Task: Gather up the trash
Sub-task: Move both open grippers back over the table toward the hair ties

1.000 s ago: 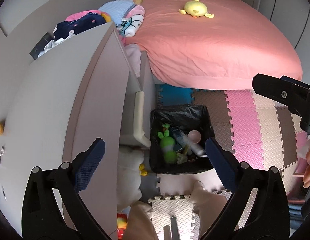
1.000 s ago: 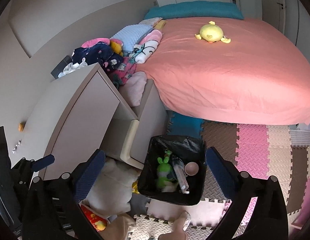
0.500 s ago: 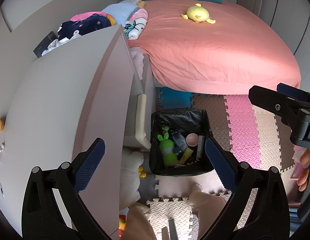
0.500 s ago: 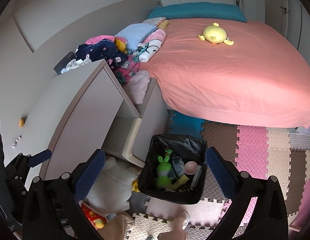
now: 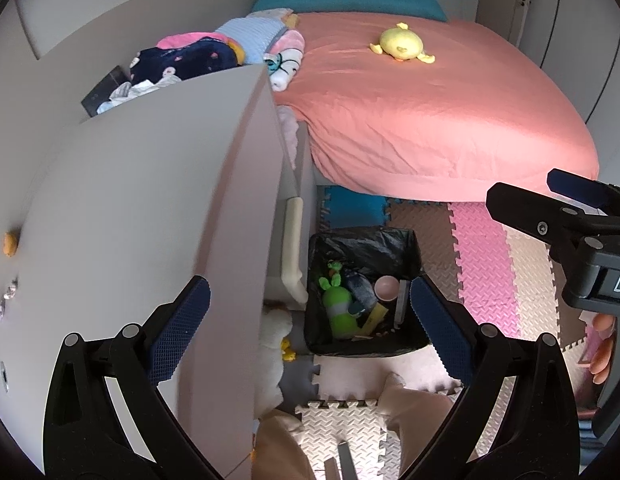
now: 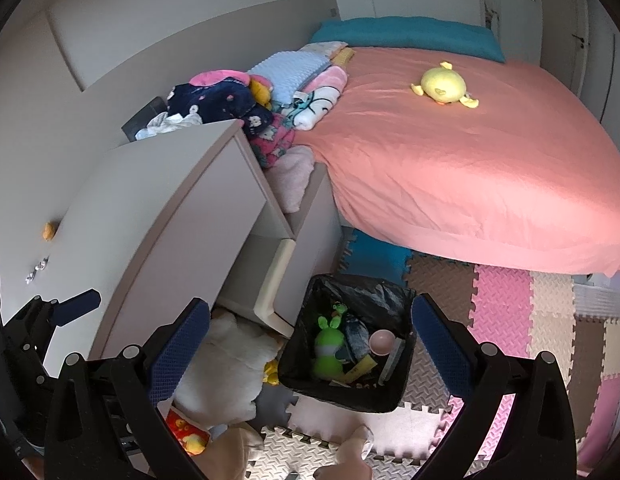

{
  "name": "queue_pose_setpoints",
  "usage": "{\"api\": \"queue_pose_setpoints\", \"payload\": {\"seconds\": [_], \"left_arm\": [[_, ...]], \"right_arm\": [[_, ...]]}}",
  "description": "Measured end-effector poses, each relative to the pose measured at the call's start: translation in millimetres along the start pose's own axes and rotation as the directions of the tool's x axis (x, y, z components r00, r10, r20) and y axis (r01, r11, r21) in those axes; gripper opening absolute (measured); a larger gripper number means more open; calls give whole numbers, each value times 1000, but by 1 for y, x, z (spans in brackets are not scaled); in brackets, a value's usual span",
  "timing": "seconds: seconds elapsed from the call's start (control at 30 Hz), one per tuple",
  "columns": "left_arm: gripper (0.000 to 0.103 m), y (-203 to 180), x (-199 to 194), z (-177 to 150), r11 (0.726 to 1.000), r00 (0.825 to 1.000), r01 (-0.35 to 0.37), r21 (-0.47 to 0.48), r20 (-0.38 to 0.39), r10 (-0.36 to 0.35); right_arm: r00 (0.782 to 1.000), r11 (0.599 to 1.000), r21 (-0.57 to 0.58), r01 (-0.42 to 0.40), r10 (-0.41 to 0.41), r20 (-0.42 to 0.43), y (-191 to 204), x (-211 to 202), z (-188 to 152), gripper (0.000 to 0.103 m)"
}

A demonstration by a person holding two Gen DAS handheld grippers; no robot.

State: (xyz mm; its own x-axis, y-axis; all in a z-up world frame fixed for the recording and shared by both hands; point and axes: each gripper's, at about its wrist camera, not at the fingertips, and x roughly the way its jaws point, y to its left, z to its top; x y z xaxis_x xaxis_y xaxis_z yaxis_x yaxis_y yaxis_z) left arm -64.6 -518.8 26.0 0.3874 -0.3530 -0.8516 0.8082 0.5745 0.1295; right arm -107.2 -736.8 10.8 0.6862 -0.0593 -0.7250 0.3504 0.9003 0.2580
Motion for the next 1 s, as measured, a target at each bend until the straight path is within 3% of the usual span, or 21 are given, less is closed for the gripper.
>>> {"api": "queue_pose_setpoints", "payload": {"seconds": [0.63,1.0], "left_arm": [[97,119,-41,-40,982,996,-73,-173,31,80],[97,216,-64,-91,932,988,-141,-335,15,155]], "right_arm": [[993,975,-187,-119,116,-30,147,9,7,101],[979,935,-292,-202,185,-86,241,31,-2,101]]}}
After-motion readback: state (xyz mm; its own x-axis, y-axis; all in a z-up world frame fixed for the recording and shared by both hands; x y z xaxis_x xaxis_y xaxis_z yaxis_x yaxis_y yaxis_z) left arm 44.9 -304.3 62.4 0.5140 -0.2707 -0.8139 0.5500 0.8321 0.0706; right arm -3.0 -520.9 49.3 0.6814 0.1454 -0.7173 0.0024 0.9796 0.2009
